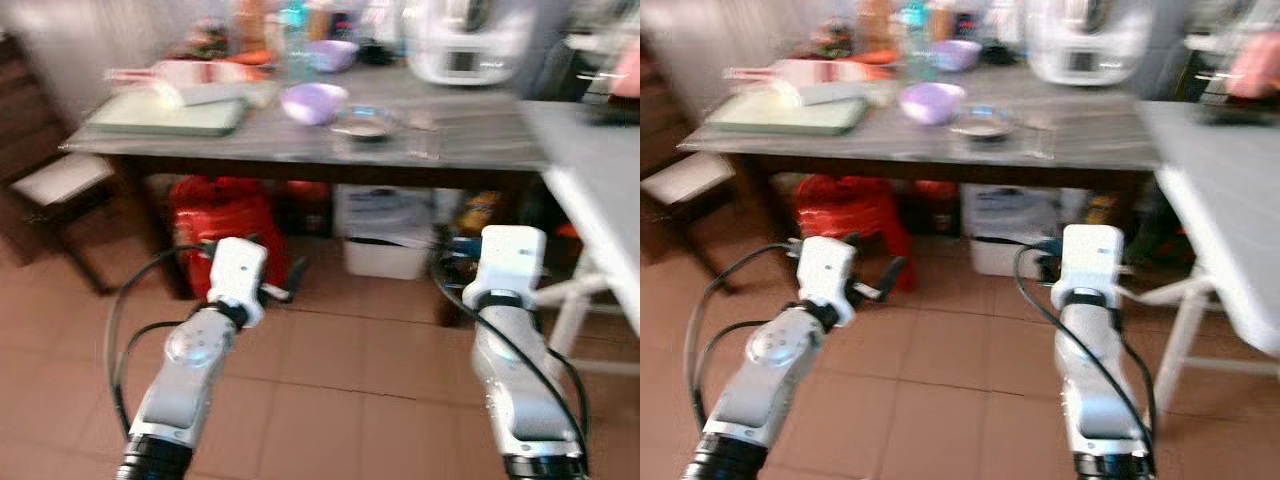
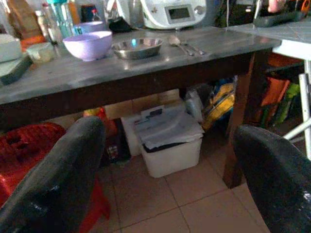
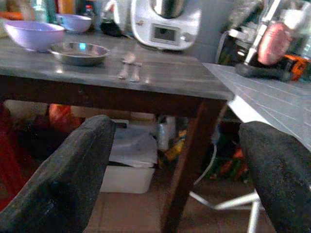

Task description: Setting the table

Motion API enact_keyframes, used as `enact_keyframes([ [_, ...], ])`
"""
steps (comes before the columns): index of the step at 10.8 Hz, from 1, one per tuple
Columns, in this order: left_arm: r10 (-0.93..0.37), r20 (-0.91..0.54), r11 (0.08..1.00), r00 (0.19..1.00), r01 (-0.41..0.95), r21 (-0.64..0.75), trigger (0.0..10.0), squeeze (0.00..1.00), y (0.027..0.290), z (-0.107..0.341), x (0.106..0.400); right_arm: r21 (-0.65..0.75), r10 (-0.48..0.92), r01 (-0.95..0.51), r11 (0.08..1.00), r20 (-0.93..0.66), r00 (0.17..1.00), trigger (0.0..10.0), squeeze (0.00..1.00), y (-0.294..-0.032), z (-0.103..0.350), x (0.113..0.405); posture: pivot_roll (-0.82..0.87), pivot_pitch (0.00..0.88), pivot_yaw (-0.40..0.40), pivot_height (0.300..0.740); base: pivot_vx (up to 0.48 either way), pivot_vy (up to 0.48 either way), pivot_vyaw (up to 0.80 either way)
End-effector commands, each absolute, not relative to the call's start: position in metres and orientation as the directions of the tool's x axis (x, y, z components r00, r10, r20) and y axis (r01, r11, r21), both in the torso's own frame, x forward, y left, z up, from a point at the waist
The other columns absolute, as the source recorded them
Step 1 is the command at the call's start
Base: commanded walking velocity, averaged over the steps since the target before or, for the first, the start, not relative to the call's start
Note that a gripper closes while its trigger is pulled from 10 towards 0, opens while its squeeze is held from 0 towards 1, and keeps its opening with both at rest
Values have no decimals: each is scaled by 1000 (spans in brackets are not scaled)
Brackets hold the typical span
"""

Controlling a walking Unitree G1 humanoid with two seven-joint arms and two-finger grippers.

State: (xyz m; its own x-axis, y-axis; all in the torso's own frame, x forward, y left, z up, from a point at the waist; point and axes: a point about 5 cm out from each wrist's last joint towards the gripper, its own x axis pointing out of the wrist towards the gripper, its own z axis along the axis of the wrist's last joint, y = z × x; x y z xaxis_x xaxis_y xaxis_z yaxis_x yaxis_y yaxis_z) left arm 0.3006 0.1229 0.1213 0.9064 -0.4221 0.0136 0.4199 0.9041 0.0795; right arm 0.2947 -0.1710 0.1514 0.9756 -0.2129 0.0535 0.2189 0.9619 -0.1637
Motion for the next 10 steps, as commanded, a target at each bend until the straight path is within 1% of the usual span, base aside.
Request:
enact_keyframes([
  [1,-439,13,896,898,437,77,10000,0,117,122,300,-176,-221,226,958,49,974,10000,0,-174,152,295,-30,86,21,740,0,-394,0],
  [6,-446,11,893,895,444,76,10000,0,116,121,300,-179,-226,228,957,31,974,10000,0,-176,148,293,-34,93,22,740,0,-396,0],
  [9,-445,14,893,895,443,83,10000,0,117,121,299,-161,-223,225,961,31,974,10000,0,-174,150,293,-34,93,22,740,0,-381,0],
  [10,-445,19,894,896,442,75,10000,0,117,121,299,-123,-227,228,966,21,974,10000,0,-174,149,293,-34,93,22,740,0,-379,0],
])
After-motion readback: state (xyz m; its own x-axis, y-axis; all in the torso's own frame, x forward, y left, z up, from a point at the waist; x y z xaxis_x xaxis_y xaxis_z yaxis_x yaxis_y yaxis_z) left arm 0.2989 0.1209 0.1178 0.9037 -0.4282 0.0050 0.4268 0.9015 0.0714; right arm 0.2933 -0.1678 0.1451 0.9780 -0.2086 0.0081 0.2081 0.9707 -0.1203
